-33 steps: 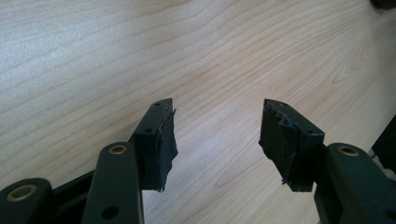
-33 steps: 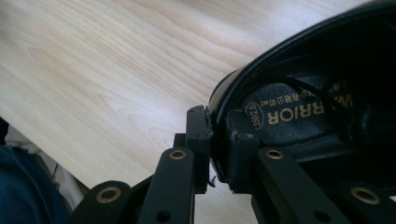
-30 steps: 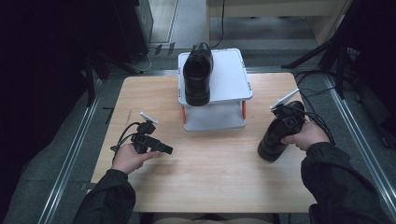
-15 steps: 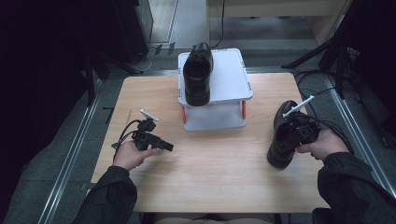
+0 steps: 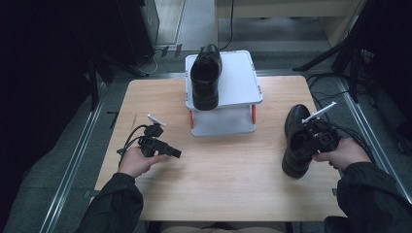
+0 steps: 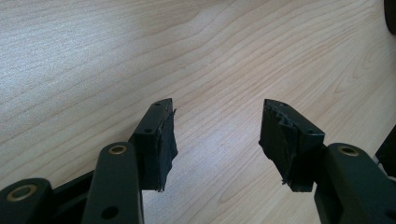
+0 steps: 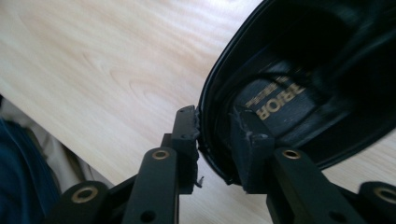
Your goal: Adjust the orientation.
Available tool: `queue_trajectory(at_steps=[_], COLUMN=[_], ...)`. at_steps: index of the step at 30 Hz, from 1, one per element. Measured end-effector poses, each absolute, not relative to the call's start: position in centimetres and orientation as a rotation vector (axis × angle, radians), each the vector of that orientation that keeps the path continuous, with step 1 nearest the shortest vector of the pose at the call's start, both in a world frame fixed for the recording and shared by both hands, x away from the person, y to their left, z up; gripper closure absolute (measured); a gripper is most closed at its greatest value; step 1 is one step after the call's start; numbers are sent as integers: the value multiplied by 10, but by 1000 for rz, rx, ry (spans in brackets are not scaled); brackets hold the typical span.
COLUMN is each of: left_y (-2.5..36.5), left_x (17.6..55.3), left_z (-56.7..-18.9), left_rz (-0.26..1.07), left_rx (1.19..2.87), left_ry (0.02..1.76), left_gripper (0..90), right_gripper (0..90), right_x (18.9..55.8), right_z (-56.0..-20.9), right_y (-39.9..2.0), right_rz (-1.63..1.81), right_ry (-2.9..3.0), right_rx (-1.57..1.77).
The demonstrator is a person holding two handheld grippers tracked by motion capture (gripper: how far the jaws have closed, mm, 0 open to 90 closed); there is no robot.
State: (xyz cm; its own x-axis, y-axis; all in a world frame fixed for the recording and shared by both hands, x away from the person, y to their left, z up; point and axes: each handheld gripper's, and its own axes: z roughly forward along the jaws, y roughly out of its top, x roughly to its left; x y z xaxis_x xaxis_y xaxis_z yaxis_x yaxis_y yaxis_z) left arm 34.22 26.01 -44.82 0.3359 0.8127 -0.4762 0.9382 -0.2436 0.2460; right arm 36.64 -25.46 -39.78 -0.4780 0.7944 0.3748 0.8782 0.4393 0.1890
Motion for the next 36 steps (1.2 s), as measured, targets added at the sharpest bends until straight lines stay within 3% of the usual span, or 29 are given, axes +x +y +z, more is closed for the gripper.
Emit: queue_trajectory(at_steps=[14, 36], left_y=[258, 256], left_x=[342, 342], left_z=[-449, -451], left_rz=[-341, -344], left_rx=[2134, 2163], left_ry=[1529, 1521], left_gripper=[445, 443], right_gripper=[673, 637], right_x=[384, 395], right_z=[-382, -440], right_y=[-292, -301], right_rz=[-542, -509], right_ry=[-2290, -2170], right_rx=[-1825, -1980])
